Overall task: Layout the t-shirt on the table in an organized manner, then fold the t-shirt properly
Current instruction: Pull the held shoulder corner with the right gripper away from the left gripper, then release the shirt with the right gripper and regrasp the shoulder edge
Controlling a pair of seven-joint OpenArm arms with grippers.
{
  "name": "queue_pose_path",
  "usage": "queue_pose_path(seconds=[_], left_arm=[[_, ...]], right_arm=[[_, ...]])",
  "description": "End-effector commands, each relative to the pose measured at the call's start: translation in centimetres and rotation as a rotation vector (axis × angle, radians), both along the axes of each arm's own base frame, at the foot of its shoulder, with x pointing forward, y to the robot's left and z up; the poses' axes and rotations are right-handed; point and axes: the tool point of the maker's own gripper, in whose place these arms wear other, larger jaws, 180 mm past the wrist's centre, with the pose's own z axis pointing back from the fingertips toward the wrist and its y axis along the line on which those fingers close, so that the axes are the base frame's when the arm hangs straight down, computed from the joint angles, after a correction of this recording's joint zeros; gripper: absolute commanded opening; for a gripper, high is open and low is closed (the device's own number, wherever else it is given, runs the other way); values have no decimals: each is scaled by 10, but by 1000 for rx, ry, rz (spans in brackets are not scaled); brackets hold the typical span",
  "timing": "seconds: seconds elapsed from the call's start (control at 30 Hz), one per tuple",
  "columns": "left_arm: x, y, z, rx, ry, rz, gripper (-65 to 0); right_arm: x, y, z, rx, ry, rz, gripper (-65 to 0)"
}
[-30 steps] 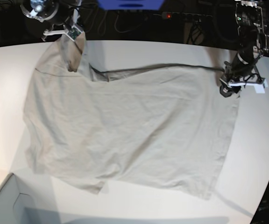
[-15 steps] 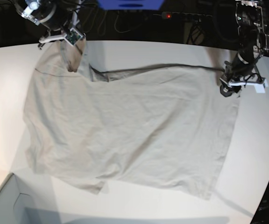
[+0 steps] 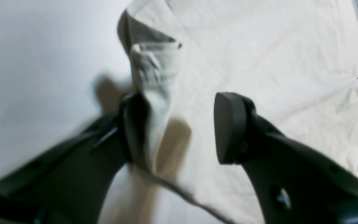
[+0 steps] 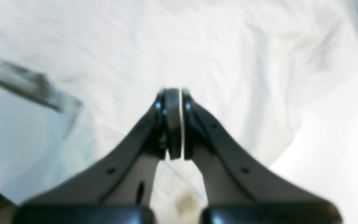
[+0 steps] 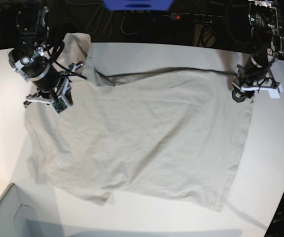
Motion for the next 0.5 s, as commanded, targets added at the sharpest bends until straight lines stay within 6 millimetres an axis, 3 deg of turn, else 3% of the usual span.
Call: queue_pose_path(seconds=[0.0,0.17,0.33,0.47], left_arm=[[9,6,13,14,-45,3,-312],[10,6,14,14,-48,3,-312],[11,6,15,15,-52,4,-312],[11,6,15,15,-52,4,-312]], right_arm=[[5,-4,0,-3,-6,8,-650],[-13,0,-36,-12,111,64,-650],[-66,22,-64,-24,231,189,-650],[-102,43,-64,-39,274,315,-650]])
